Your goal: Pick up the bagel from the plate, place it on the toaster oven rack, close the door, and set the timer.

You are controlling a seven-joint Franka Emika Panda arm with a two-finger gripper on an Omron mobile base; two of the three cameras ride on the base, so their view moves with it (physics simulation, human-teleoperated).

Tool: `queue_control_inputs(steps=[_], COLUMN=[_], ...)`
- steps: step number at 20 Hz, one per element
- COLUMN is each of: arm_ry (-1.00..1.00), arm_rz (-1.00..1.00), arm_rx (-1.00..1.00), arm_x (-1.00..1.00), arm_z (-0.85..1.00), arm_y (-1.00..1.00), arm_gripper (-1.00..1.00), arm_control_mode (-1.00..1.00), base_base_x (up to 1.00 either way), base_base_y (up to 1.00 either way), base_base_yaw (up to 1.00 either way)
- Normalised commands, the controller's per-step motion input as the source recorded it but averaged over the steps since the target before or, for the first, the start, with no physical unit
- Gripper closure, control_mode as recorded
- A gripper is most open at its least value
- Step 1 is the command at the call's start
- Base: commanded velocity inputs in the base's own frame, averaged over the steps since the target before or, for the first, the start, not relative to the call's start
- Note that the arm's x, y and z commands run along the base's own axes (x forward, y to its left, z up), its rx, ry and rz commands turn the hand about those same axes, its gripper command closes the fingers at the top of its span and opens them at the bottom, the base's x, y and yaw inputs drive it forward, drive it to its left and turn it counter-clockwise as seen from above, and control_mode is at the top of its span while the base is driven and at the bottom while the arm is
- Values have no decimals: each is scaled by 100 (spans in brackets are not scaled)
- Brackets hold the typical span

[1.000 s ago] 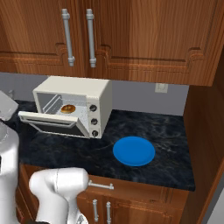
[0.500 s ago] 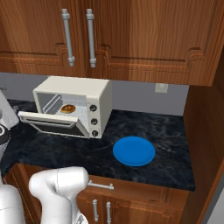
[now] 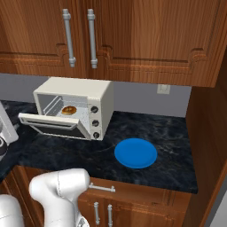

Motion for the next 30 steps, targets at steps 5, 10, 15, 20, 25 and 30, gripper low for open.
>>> queue_control_inputs(steps=[5,10,15,20,25,30], arm_ry=[2,13,26,11,6,1], arm_rz=[0,0,3,3,0,0], arm_rx=[-5,-7,-18,-17,-11,-10], arm_x=[20,33,3,2,60,81], arm_z=[-24,-46,-96,-56,-10,0], arm_y=[9,8,22,24,3,0], arm_gripper=[-100,-100,-100,-100,-100,-100], arm_control_mode=[-100,-100,-100,-100,-100,-100], base_base_x=[0,0,0,0,0,0], base_base_y=[0,0,0,0,0,0], base_base_yaw=[0,0,0,0,0,0])
